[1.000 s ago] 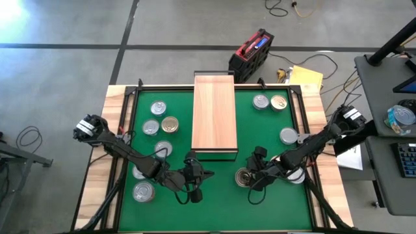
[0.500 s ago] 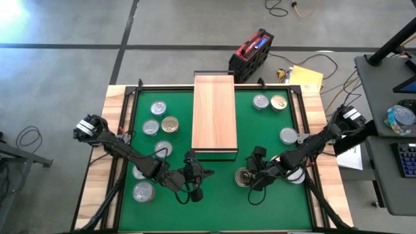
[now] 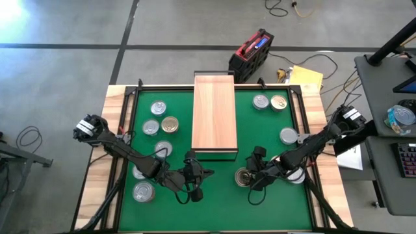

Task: Stack canned seafood by type on shelf
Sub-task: Put the bottom center dark blue tuna can on the shelf

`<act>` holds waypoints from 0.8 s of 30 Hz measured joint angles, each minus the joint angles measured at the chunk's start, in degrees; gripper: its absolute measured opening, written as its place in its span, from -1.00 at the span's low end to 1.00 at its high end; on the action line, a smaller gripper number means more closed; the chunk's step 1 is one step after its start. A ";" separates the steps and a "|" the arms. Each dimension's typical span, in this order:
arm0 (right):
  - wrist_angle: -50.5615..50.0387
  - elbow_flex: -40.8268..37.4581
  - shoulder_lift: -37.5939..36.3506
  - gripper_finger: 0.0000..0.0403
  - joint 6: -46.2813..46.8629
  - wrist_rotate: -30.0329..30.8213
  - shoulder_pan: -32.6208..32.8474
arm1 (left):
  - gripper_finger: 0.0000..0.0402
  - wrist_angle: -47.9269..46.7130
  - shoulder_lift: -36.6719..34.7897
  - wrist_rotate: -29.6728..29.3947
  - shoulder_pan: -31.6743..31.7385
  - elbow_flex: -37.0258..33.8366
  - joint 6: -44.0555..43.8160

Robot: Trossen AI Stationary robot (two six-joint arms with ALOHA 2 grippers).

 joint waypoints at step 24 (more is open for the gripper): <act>2.63 0.01 0.00 0.88 3.14 -7.35 -1.44 | -1.00 0.02 0.00 0.04 0.00 0.00 0.00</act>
